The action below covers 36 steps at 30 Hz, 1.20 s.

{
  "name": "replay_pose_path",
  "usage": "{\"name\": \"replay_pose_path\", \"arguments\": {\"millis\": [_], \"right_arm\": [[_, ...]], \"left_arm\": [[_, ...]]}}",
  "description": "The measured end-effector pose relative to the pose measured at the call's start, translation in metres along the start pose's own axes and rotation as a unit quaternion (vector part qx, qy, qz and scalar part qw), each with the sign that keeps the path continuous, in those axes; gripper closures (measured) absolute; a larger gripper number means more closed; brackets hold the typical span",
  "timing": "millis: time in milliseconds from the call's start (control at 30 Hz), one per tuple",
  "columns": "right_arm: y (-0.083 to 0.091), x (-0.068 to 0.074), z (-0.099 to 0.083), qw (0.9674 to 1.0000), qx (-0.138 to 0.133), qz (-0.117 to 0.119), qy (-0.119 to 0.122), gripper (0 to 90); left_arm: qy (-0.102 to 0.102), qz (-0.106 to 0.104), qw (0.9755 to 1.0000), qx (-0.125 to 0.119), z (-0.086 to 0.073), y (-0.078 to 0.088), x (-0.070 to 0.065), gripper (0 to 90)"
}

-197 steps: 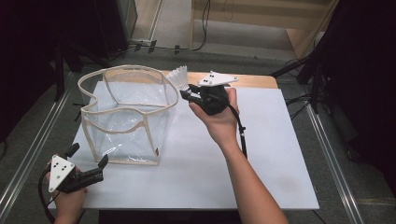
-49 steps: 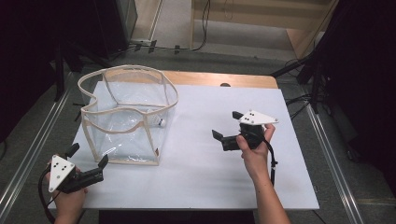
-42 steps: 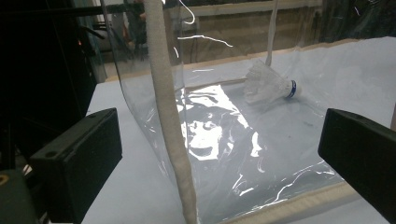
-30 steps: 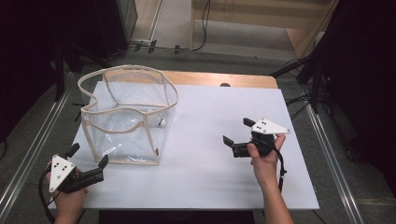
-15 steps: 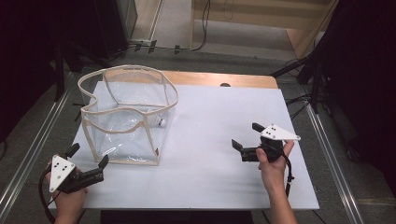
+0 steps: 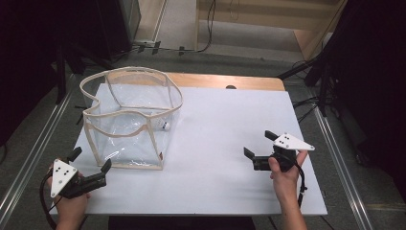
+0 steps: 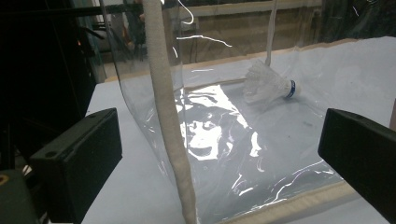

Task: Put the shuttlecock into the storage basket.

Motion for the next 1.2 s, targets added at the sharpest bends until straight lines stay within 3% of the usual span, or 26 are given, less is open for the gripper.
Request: {"name": "replay_pose_path", "arguments": {"millis": [1200], "right_arm": [[0.040, -0.037, -0.050, 0.9984, 0.002, -0.042, -0.039, 0.0]], "left_arm": [[0.000, 0.000, 1.0000, 0.000, 0.000, 0.000, 0.000, 0.3]]}}
Point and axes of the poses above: each handheld gripper's, and its own axes: y roughly backward along the jaws, z roughly out of its top, x roughly to its left, the point moved 6 cm from there along -y, roughly forward along the jaws, and after that the axes turned 5 degrees about x, right-handed, at the moved point
